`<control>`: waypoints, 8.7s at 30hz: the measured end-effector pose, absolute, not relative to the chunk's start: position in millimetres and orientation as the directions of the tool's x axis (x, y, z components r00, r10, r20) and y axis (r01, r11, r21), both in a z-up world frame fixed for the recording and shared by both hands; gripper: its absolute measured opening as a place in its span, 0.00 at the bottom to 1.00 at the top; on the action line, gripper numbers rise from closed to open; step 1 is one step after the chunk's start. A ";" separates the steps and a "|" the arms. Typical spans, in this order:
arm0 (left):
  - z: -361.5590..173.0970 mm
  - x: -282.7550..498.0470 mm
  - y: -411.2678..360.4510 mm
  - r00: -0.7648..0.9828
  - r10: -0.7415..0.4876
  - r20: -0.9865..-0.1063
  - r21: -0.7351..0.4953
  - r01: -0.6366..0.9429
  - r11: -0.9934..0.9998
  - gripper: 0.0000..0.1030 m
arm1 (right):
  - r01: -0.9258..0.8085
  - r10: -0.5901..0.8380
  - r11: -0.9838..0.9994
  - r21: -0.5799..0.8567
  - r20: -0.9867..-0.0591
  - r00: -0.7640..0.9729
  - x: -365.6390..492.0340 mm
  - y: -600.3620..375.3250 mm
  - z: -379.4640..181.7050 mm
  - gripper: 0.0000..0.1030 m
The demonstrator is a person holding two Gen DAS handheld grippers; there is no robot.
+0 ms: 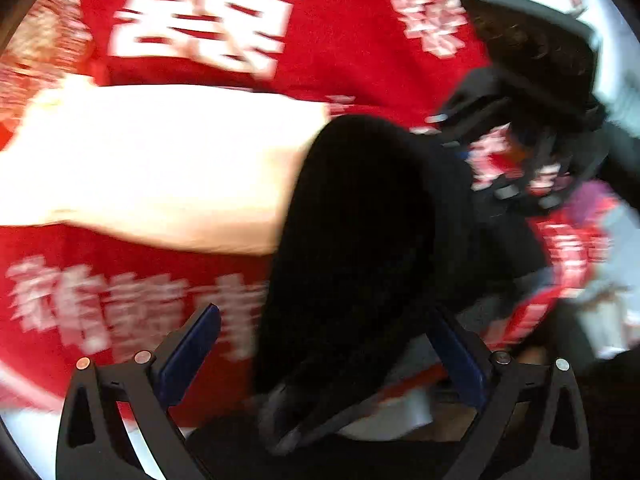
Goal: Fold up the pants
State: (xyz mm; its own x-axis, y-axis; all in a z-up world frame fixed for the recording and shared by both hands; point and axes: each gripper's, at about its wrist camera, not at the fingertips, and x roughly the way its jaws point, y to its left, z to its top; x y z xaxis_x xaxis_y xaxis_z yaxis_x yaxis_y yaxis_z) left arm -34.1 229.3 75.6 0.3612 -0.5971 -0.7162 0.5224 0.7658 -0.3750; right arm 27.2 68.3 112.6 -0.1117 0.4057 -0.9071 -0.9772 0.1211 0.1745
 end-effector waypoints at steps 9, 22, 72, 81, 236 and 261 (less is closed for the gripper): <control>63.2 -23.3 173.1 0.283 -0.490 -0.824 -0.303 0.511 0.804 0.30 | -0.940 0.395 0.320 0.116 -0.919 0.021 51.6 67.0 111.8 0.54; 134.2 -24.7 120.7 0.348 -0.366 -0.863 -0.169 0.484 0.859 0.27 | -0.861 0.085 0.469 -0.198 -0.960 0.267 -35.7 -40.8 21.2 0.90; 117.1 -79.2 -119.5 0.282 -0.253 -0.926 -0.053 0.564 0.824 1.00 | 0.102 0.185 0.929 0.355 -0.687 0.703 -222.3 -355.6 106.1 0.92; 81.7 -74.2 -101.5 0.291 -0.210 -0.934 -0.034 0.512 0.859 1.00 | -0.221 0.406 0.914 0.341 -0.775 0.484 -199.8 -251.1 61.3 0.95; 114.5 -64.8 -165.3 0.310 -0.290 -0.905 -0.086 0.535 0.840 1.00 | -0.097 0.405 0.895 0.435 -0.706 0.580 -209.1 -296.5 47.1 0.91; 21.2 -29.1 -61.2 0.167 -0.525 -0.834 -0.436 0.382 0.815 1.00 | 0.120 0.337 0.863 0.491 -0.735 0.588 -135.3 -359.5 18.4 1.00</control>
